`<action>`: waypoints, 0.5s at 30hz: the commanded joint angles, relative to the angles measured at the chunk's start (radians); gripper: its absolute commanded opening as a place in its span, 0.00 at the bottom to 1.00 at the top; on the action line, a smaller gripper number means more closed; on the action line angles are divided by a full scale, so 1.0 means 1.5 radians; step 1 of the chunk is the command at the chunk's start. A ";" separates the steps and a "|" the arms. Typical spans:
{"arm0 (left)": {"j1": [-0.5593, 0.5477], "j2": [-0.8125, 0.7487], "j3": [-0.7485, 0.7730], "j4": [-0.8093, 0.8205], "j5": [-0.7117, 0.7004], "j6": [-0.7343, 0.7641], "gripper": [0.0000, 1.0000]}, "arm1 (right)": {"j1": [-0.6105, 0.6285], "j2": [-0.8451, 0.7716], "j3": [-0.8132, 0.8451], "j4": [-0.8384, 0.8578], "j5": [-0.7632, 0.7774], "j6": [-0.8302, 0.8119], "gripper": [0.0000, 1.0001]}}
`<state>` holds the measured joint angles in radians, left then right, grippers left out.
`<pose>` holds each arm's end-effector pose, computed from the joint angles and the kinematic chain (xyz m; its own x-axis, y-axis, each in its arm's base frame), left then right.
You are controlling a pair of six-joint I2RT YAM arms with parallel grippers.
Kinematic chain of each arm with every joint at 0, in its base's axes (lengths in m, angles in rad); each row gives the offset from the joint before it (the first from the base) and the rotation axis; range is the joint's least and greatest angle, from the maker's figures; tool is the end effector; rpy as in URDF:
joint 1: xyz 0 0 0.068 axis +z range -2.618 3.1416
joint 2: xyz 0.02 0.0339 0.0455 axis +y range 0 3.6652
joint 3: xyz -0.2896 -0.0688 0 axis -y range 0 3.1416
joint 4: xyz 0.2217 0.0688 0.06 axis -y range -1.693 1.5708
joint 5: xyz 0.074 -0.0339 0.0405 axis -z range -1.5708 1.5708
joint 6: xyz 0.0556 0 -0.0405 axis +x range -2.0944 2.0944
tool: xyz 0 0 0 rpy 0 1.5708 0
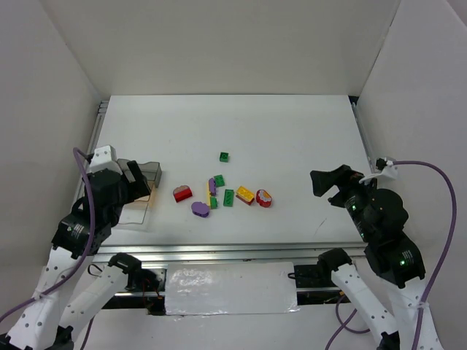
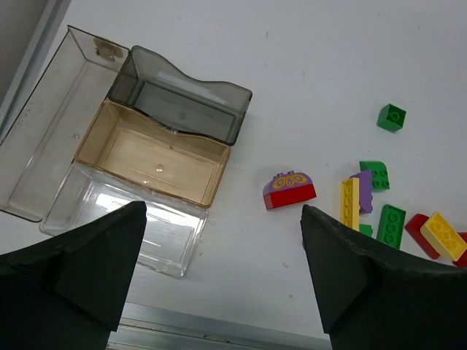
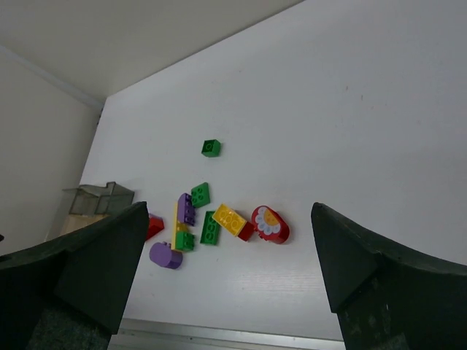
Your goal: Sort the legos into containers by color
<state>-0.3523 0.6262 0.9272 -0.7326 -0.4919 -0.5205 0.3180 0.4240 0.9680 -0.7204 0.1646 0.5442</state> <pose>0.0945 -0.0068 0.3548 -0.2917 -0.3598 -0.8863 -0.2807 0.9180 -0.2803 0.0423 0.0043 0.3761 -0.2230 0.4643 -0.8572 -0.0465 0.8732 0.4851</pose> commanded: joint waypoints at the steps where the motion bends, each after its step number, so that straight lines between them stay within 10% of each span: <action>1: -0.001 0.008 -0.006 0.048 0.030 0.026 0.99 | 0.000 0.013 0.015 -0.011 0.042 0.021 0.99; 15: -0.089 0.488 0.164 0.198 0.219 -0.029 0.99 | 0.000 0.051 -0.073 0.057 -0.123 0.032 1.00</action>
<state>-0.4488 1.2430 1.0843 -0.5716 -0.2264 -0.5564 0.3180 0.4717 0.8764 -0.6945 0.0620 0.5842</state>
